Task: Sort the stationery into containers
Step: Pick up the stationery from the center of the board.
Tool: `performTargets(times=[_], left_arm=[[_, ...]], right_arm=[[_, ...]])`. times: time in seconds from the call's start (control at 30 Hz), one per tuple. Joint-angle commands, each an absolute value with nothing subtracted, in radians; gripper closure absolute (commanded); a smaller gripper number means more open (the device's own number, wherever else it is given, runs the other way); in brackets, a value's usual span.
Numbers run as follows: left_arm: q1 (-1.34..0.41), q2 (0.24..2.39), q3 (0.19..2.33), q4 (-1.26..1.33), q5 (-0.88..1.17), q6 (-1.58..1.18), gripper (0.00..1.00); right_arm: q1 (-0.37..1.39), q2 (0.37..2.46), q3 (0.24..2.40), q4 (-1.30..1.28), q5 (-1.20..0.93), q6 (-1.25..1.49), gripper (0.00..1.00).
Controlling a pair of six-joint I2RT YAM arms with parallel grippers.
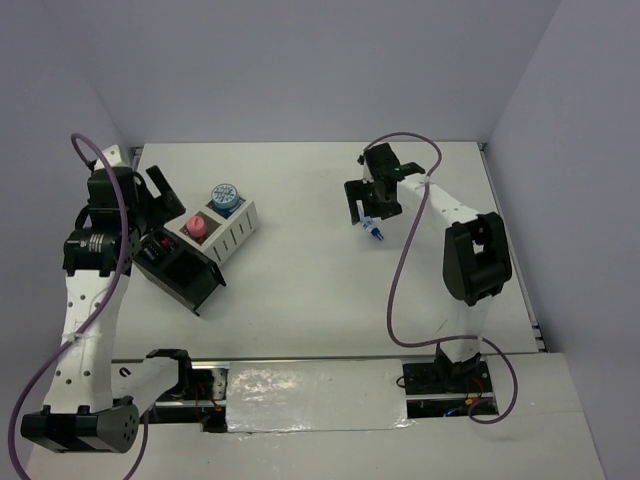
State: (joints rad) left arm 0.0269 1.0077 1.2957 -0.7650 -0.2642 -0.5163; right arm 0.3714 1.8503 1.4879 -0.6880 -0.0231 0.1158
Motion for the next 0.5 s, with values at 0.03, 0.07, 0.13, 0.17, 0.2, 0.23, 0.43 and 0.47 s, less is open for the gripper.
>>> performTargets(times=[0.03, 0.07, 0.13, 0.17, 0.2, 0.23, 0.43, 0.47], left_arm=[[0.015, 0.973, 1.272, -0.816, -0.134, -0.479, 0.01], [0.014, 0.966, 1.258, -0.819, -0.118, -0.471, 0.01], [0.009, 0.965, 1.258, -0.833, -0.120, -0.463, 0.01], [0.008, 0.963, 1.259, -0.847, -0.133, -0.454, 0.01], [0.008, 0.962, 1.261, -0.851, -0.144, -0.451, 0.01], [-0.021, 0.963, 1.265, -0.856, -0.155, -0.442, 0.01], [-0.034, 0.992, 1.278, -0.848, -0.134, -0.436, 0.01], [-0.034, 0.999, 1.281, -0.845, -0.126, -0.434, 0.01]], right_arm=[[0.325, 1.934, 1.568, -0.680, 0.006, 0.051, 0.13], [0.319, 1.954, 1.578, -0.680, 0.005, 0.028, 0.15], [0.316, 2.008, 1.610, -0.687, -0.017, 0.011, 0.24], [0.316, 2.023, 1.620, -0.695, -0.020, 0.009, 0.26], [0.314, 2.045, 1.621, -0.690, -0.031, 0.009, 0.29], [0.311, 2.054, 1.620, -0.686, -0.038, -0.017, 0.31], [0.318, 2.092, 1.583, -0.678, -0.017, -0.003, 0.53], [0.319, 2.092, 1.579, -0.675, -0.005, -0.003, 0.66]])
